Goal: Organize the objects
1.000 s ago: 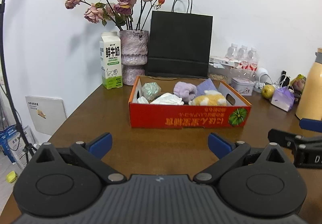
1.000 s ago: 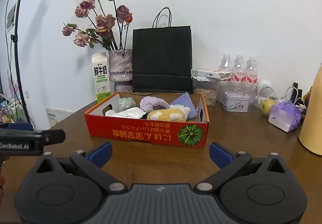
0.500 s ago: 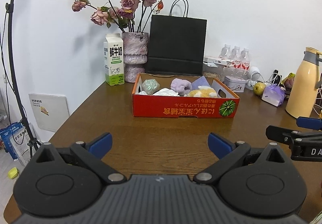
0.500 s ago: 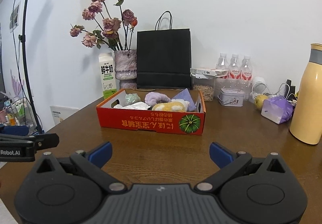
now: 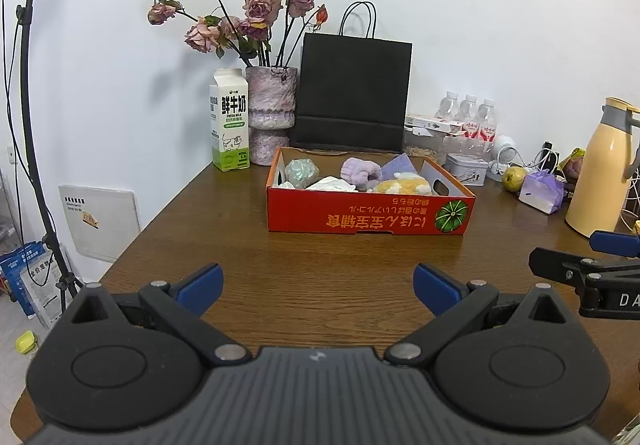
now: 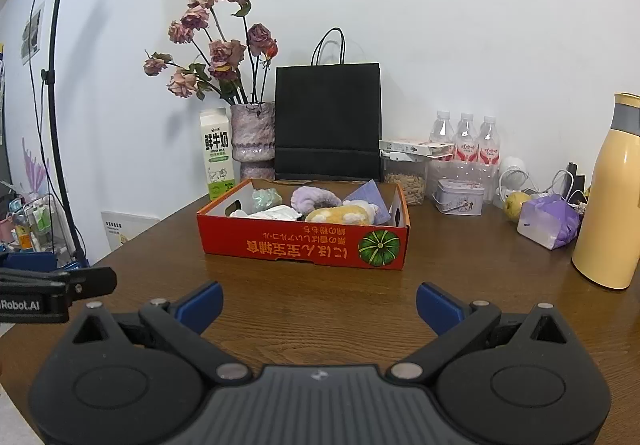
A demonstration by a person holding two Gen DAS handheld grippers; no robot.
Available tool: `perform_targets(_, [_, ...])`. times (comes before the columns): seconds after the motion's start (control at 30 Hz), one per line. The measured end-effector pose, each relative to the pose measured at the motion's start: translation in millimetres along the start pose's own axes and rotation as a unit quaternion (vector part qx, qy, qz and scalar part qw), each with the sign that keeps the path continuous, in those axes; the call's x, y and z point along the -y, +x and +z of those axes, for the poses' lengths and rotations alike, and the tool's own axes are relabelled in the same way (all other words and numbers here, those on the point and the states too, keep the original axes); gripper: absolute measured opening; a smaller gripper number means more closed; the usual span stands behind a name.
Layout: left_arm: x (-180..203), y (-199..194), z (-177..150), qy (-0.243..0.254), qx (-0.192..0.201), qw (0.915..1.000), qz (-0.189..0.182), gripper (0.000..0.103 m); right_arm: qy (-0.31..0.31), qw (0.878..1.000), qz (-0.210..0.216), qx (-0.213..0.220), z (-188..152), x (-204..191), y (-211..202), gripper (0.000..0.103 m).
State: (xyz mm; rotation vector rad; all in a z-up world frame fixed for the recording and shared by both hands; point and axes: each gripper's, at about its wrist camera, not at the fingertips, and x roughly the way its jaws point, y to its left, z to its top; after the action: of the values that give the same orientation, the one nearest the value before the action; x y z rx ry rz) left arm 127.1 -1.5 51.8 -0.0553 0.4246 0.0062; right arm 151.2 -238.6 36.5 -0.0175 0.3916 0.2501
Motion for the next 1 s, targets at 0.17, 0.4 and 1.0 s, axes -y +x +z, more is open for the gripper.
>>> perform_targets(0.17, [-0.3,-0.3,0.2,0.001,0.0,1.0,0.0,0.103,0.0,1.0,0.0,0.0,0.1,-0.2,-0.3,0.103])
perform_targets(0.4, [0.6,-2.5,0.2,0.003,0.0,1.0,-0.001,0.103,0.0,1.0,0.0,0.0,-0.2,-0.4,-0.6,0.103])
perform_targets(1.0, [7.4,-1.5,-1.2,0.015,-0.007,0.9999,0.001,0.103,0.0,1.0,0.0,0.0,-0.5,-1.2,-0.7,0.103])
